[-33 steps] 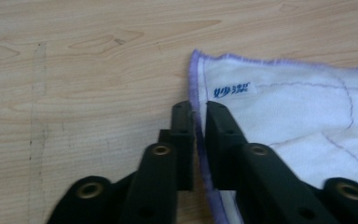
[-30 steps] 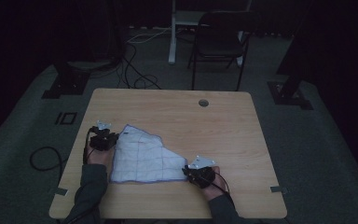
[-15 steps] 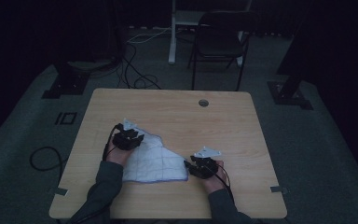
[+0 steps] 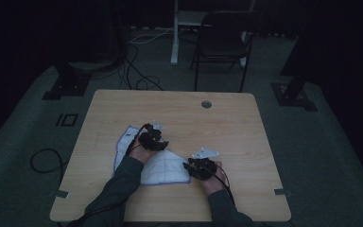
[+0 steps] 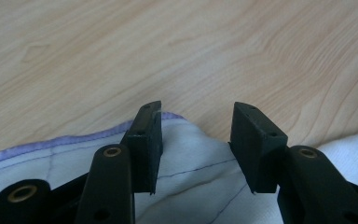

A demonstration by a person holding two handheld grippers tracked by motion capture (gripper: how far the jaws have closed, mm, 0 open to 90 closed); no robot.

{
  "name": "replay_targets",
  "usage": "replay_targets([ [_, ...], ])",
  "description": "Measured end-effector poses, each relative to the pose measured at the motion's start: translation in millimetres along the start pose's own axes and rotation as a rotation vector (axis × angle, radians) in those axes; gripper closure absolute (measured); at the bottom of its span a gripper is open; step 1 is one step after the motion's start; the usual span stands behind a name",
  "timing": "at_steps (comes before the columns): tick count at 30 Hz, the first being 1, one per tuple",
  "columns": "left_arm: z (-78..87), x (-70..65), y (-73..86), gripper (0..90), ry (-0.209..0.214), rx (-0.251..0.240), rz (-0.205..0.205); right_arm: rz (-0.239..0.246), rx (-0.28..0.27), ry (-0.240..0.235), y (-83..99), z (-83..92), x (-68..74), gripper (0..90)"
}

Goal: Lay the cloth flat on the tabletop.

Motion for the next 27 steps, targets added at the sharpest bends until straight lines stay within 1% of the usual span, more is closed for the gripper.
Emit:
replay_targets([
  [2, -1.7, -1.4, 0.7, 53.5, 0.006, 0.017, -0.009, 0.002, 0.000, -0.003, 0.1, 0.1, 0.1, 69.8],
  [4, -3.4, -2.3, 2.0, 54.1, -0.002, 0.036, -0.019, 0.002, 0.001, -0.007, 0.2, 0.2, 0.2, 73.8],
  [5, -4.6, -2.8, 2.8, 58.4, -0.006, 0.050, -0.022, 0.003, 0.002, -0.011, 0.2, 0.2, 0.3, 76.4],
  [6, -5.4, -3.4, 3.5, 64.0, -0.024, 0.058, -0.032, 0.003, 0.004, -0.015, 0.3, 0.3, 0.7, 78.4],
  [7, -5.0, -3.2, 3.4, 73.5, -0.028, 0.060, -0.032, 0.003, 0.006, -0.020, 0.4, 0.3, 1.3, 81.5],
  [9, -3.0, -2.5, 2.5, 82.2, -0.027, 0.061, -0.029, 0.011, 0.007, -0.020, 0.5, 0.8, 2.5, 85.6],
  [10, -1.5, -2.4, 1.9, 83.4, -0.028, 0.059, -0.032, 0.012, 0.004, -0.018, 0.4, 1.1, 3.2, 86.4],
  [12, 2.4, -2.4, 0.0, 84.5, -0.032, 0.048, -0.037, 0.019, -0.003, -0.012, -0.4, 3.0, 4.4, 87.1],
  [14, 5.9, -1.5, -2.2, 84.7, -0.032, 0.026, -0.022, 0.015, -0.016, -0.008, -1.5, 5.7, 4.3, 87.4],
  [19, 19.2, 6.3, -9.2, 85.2, -0.039, -0.024, -0.001, 0.007, -0.045, 0.002, -3.6, 14.9, 2.7, 87.8],
  [21, 24.9, 11.4, -11.9, 85.3, -0.040, -0.051, 0.020, 0.006, -0.057, 0.003, -4.6, 20.3, 3.3, 88.0],
  [23, 31.6, 19.4, -14.5, 85.4, -0.043, -0.081, 0.058, 0.007, -0.070, 0.007, -5.4, 25.4, 4.0, 88.1],
  [24, 36.5, 24.7, -15.9, 85.5, -0.053, -0.099, 0.077, 0.012, -0.076, 0.011, -5.8, 28.0, 4.4, 88.1],
  [27, 49.0, 35.0, -17.5, 85.7, -0.065, -0.145, 0.121, 0.020, -0.090, 0.025, -6.9, 35.3, 4.4, 88.2],
])
Point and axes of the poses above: each handheld gripper's, and its own axes: z roughly backward along the jaws, y roughly out of its underside, x roughly to its left, the point moved 3 cm from there along -z, roughly forward along the jaws, and after that the axes turned 3 degrees about -y, right-handed, at the moved point
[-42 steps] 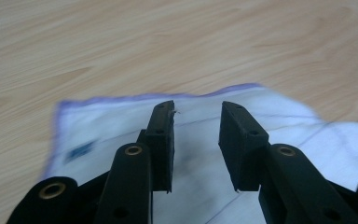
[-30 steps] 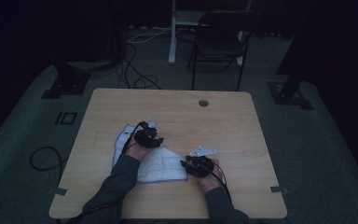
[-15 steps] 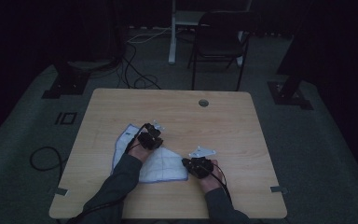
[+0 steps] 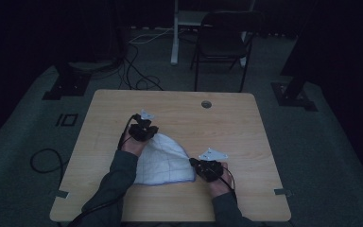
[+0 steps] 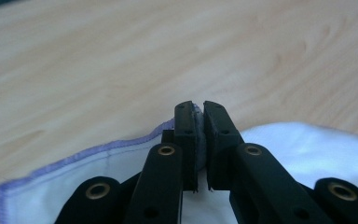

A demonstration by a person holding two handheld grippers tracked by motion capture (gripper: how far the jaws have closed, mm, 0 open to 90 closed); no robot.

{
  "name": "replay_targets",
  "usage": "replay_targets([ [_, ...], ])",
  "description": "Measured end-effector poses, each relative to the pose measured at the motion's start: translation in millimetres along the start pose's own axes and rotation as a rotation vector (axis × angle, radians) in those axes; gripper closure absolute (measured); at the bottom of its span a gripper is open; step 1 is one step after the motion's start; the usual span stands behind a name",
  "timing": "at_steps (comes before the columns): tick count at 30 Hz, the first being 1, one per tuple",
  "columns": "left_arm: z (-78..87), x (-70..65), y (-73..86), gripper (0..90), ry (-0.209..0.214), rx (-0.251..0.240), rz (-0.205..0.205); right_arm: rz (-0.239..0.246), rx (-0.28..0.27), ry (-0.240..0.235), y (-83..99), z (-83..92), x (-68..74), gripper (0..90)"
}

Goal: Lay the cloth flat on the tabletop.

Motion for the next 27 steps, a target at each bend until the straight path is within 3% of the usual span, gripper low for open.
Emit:
replay_targets([
  [2, 8.1, 5.1, -0.4, 85.7, 0.013, -0.019, 0.025, -0.003, -0.008, 0.004, -0.3, 4.8, -0.8, 88.3],
  [6, 14.6, -2.0, 11.4, 85.6, 0.017, -0.005, 0.002, 0.017, 0.006, 0.000, 2.5, 11.7, 2.8, 88.2],
  [11, 13.5, -10.7, 32.7, 85.2, 0.033, 0.034, -0.004, 0.016, 0.035, -0.004, 11.9, 15.1, 6.5, 88.0],
  [12, 13.0, -14.8, 44.2, 85.2, 0.038, 0.052, -0.007, 0.009, 0.042, -0.011, 15.0, 15.8, 6.9, 87.9],
  [17, 15.3, -19.3, 69.2, 84.9, 0.026, 0.082, -0.013, 0.011, 0.084, -0.052, 25.3, 17.5, 12.0, 83.3],
  [21, 13.8, -19.8, 84.8, 84.5, 0.024, 0.101, -0.004, 0.031, 0.071, -0.048, 18.7, 18.1, 14.3, 69.4],
  [27, 15.5, -22.9, 91.7, 83.6, 0.006, 0.087, -0.011, 0.020, 0.022, -0.031, -3.6, 13.1, 11.5, 66.1],
])
Point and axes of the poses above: each handheld gripper's, and its own axes: z roughly backward along the jaws, y roughly out of its underside, x roughly to its left, the point moved 3 cm from there along -z, roughly forward along the jaws, and after that the axes turned 3 degrees about -y, right-handed, at the moved point
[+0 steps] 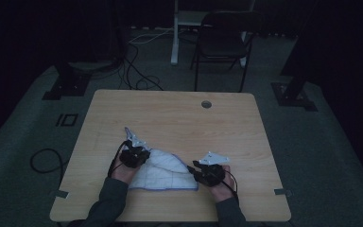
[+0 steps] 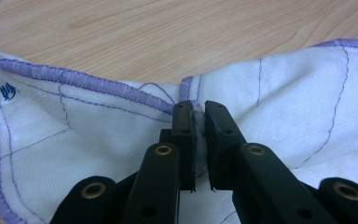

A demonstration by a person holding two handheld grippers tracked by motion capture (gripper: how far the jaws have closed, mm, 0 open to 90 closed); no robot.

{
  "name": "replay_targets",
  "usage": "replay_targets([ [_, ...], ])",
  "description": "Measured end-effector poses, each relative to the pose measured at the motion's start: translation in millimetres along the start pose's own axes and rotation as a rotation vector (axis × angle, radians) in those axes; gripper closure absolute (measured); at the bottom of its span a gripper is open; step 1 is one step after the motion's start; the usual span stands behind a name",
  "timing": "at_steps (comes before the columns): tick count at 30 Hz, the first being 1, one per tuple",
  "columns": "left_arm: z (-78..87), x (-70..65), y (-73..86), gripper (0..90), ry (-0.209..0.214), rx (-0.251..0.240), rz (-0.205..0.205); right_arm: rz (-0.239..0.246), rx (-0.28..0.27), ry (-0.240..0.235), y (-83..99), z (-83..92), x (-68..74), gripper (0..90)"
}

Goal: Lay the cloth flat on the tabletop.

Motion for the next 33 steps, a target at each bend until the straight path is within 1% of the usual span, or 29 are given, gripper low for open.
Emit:
replay_targets([
  [1, 0.2, -0.3, 0.6, 83.5, -0.004, 0.001, -0.007, 0.002, -0.004, 0.001, -3.7, -2.4, -0.9, 66.3],
  [4, 1.4, -0.8, 2.9, 83.0, -0.005, -0.004, -0.006, -0.002, -0.010, -0.001, -14.0, -11.6, -1.7, 68.1],
  [9, 3.7, -0.3, 7.5, 81.5, -0.005, -0.011, -0.001, 0.008, 0.003, -0.020, -26.9, -31.8, 1.1, 70.1],
  [11, 4.7, -0.2, 9.4, 81.0, -0.005, -0.014, 0.002, -0.001, 0.012, -0.026, -31.2, -40.2, 1.9, 70.4],
  [13, 5.5, 0.0, 11.4, 80.6, -0.003, -0.017, 0.005, -0.009, 0.013, -0.043, -35.8, -47.9, 2.6, 69.6],
  [14, 5.5, 0.0, 11.4, 80.4, -0.003, -0.017, 0.005, -0.009, 0.013, -0.043, -35.8, -47.9, 2.6, 69.6],
  [15, 6.1, -0.4, 12.8, 80.4, -0.003, -0.020, 0.008, -0.019, 0.013, -0.056, -37.6, -51.6, 3.0, 68.2],
  [16, 6.4, -0.3, 13.2, 80.0, -0.003, -0.020, 0.005, -0.034, 0.030, -0.078, -41.2, -61.4, 3.3, 67.1],
  [17, 6.6, -0.3, 13.5, 79.7, -0.004, -0.018, 0.005, -0.040, 0.036, -0.086, -42.6, -65.8, 3.4, 67.1],
  [19, 7.0, -0.5, 14.1, 79.0, -0.004, -0.021, 0.012, -0.036, 0.062, -0.086, -45.1, -74.7, 3.8, 67.0],
  [20, 7.0, -0.5, 14.1, 78.6, -0.004, -0.021, 0.012, -0.036, 0.062, -0.086, -45.1, -74.7, 3.8, 67.0],
  [21, 7.5, -0.3, 15.2, 78.6, -0.005, -0.022, 0.016, -0.036, 0.081, -0.090, -45.5, -79.5, 3.8, 66.1],
  [22, 7.9, -0.3, 15.8, 77.7, -0.005, -0.025, 0.017, -0.049, 0.110, -0.097, -45.6, -86.8, 3.2, 64.8],
  [24, 9.3, -0.4, 17.6, 77.0, -0.008, -0.025, 0.018, -0.075, 0.135, -0.113, -44.4, -93.4, 1.6, 62.7],
  [25, 9.9, -0.4, 18.3, 76.6, -0.008, -0.026, 0.020, -0.087, 0.157, -0.123, -43.2, -96.5, 0.8, 61.1],
  [26, 9.9, -0.4, 18.3, 76.2, -0.008, -0.026, 0.020, -0.087, 0.157, -0.123, -43.2, -96.5, 0.8, 61.1],
  [27, 12.5, 0.1, 21.4, 75.3, -0.007, -0.030, 0.030, -0.114, 0.213, -0.150, -39.1, -102.3, 0.3, 59.6],
  [28, 13.7, 0.1, 22.3, 74.6, -0.009, -0.030, 0.032, -0.118, 0.216, -0.158, -38.4, -102.8, 0.8, 61.3],
  [29, 15.3, -0.2, 23.0, 73.4, -0.011, -0.032, 0.037, -0.115, 0.218, -0.164, -38.2, -102.6, 1.9, 64.8],
  [30, 15.3, -0.2, 23.0, 71.5, -0.011, -0.032, 0.037, -0.101, 0.214, -0.167, -38.3, -101.7, 3.7, 70.6],
  [31, 20.2, -1.6, 24.5, 70.2, -0.014, -0.041, 0.038, -0.083, 0.209, -0.167, -38.5, -100.6, 5.7, 74.3],
  [32, 23.6, -2.5, 25.5, 69.8, -0.011, -0.049, 0.042, -0.064, 0.204, -0.154, -38.8, -99.2, 7.2, 78.5],
  [33, 27.3, -3.1, 26.8, 69.5, -0.008, -0.059, 0.043, -0.057, 0.197, -0.150, -39.2, -97.7, 8.4, 81.5],
])
Point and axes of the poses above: each handheld gripper's, and its own axes: z roughly backward along the jaws, y roughly out of its underside, x roughly to its left, the point moved 3 cm from there along -z, roughly forward along the jaws, and after that the axes turned 3 degrees about -y, right-handed, at the moved point
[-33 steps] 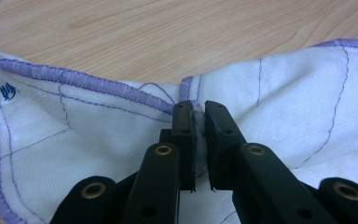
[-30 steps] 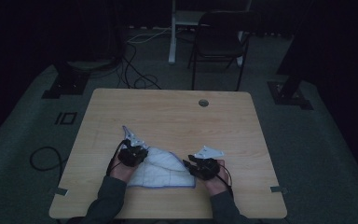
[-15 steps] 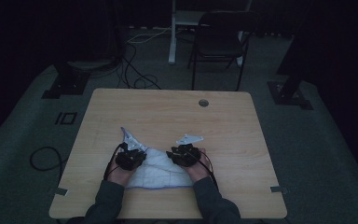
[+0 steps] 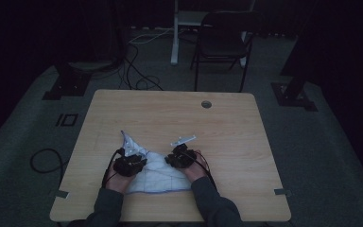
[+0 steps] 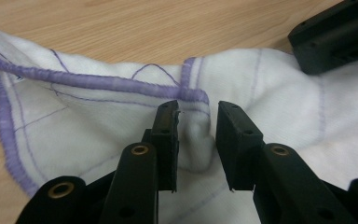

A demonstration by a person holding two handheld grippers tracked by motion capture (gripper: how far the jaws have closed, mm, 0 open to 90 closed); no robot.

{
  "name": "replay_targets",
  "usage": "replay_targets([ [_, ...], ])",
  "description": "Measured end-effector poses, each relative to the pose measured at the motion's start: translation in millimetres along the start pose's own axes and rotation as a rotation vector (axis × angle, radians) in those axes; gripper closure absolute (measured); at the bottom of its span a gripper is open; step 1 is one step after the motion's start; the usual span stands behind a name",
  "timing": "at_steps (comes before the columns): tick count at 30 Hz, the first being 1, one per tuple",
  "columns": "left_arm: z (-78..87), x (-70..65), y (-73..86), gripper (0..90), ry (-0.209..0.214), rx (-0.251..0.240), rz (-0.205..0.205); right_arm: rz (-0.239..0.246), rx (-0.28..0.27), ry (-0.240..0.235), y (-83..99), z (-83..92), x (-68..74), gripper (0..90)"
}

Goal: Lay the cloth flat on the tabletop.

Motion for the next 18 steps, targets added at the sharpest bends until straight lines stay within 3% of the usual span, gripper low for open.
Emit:
replay_targets([
  [3, 8.2, -1.8, 4.5, 69.3, 0.005, -0.013, 0.006, 0.016, -0.028, 0.010, -1.2, 5.4, 0.8, 85.5],
  [10, 9.2, -4.2, 15.9, 73.2, -0.003, 0.029, 0.000, 0.012, -0.103, 0.066, -6.0, 26.7, -7.0, 86.4],
  [13, 3.5, -4.0, 18.7, 74.3, -0.012, 0.063, -0.009, 0.053, -0.110, 0.158, -6.1, 37.0, -13.0, 86.5],
  [18, 2.4, -4.4, 17.4, 74.7, -0.018, 0.067, -0.020, 0.051, -0.161, 0.241, -4.9, 60.3, -25.1, 86.7],
])
Point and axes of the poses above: each handheld gripper's, and its own axes: z roughly backward along the jaws, y roughly out of its underside, x roughly to its left, the point moved 3 cm from there along -z, roughly forward along the jaws, and after that the axes turned 3 degrees about -y, right-handed, at the moved point
